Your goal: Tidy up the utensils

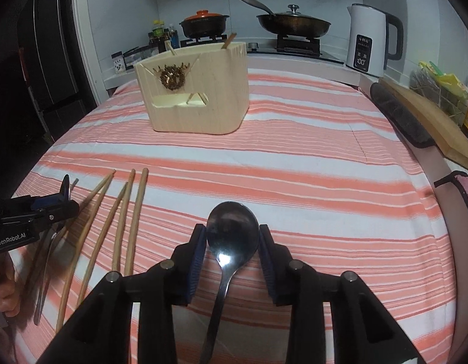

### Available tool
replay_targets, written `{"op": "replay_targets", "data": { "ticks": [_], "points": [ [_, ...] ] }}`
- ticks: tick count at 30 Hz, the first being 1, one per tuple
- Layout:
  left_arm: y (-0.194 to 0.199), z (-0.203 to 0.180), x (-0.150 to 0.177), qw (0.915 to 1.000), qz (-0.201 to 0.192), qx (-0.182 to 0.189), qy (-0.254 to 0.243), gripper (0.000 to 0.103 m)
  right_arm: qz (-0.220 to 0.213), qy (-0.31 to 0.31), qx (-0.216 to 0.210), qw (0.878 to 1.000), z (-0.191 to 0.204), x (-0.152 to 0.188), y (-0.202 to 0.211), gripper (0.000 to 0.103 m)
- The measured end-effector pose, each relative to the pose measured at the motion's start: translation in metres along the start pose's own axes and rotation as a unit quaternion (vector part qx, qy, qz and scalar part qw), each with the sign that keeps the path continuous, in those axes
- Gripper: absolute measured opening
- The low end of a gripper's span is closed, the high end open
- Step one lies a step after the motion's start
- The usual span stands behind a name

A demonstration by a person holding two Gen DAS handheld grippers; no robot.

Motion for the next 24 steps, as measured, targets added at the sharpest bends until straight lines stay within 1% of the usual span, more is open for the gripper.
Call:
{"op": "replay_targets", "data": {
  "ticks": [7, 12, 13, 14, 15, 18, 21, 24],
  "points": [
    [0.054, -0.026, -0.007, 0.9987, -0.045, 0.006, -0.023, 0.042, -0.038, -0.008, -0.028, 0.999, 0.002, -0.009, 0.048, 0.034],
    [0.084, -0.043, -0.004, 0.9969, -0.068, 0.007, -0.037, 0.042, -0.069, -0.015, -0.04, 0.997, 0.001, -0.009, 0.083, 0.032],
    [0.089, -0.045, -0.002, 0.9966, -0.071, 0.007, -0.04, 0.042, -0.074, -0.016, -0.042, 0.996, 0.001, -0.008, 0.089, 0.019],
    [0.093, -0.047, -0.001, 0.9962, -0.075, 0.006, -0.043, 0.042, -0.079, -0.015, -0.042, 0.996, 0.001, -0.008, 0.095, 0.013],
    [0.097, -0.05, 0.0, 0.9959, -0.078, 0.006, -0.045, 0.041, -0.084, -0.015, -0.042, 0.995, 0.002, -0.007, 0.101, 0.011],
    [0.102, -0.053, 0.004, 0.9954, -0.083, 0.007, -0.047, 0.041, -0.088, -0.005, -0.035, 0.995, 0.004, -0.002, 0.108, 0.011],
    [0.107, -0.051, 0.005, 0.9952, -0.088, 0.007, -0.042, 0.041, -0.083, -0.007, -0.028, 0.996, 0.0, 0.004, 0.106, 0.011],
    [0.11, -0.049, 0.005, 0.9951, -0.091, 0.008, -0.037, 0.041, -0.071, 0.008, -0.016, 0.997, -0.001, 0.009, 0.101, 0.012]
  ]
}}
Point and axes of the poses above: each gripper's, at about its wrist camera, not at the fingertips, and y roughly against the way its jaws point, z to its left, x to its underside, the point moved 9 cm from there along -y, roughly the way its jaws point, and after that the axes turned 14 degrees about x, right-handed, at the moved point
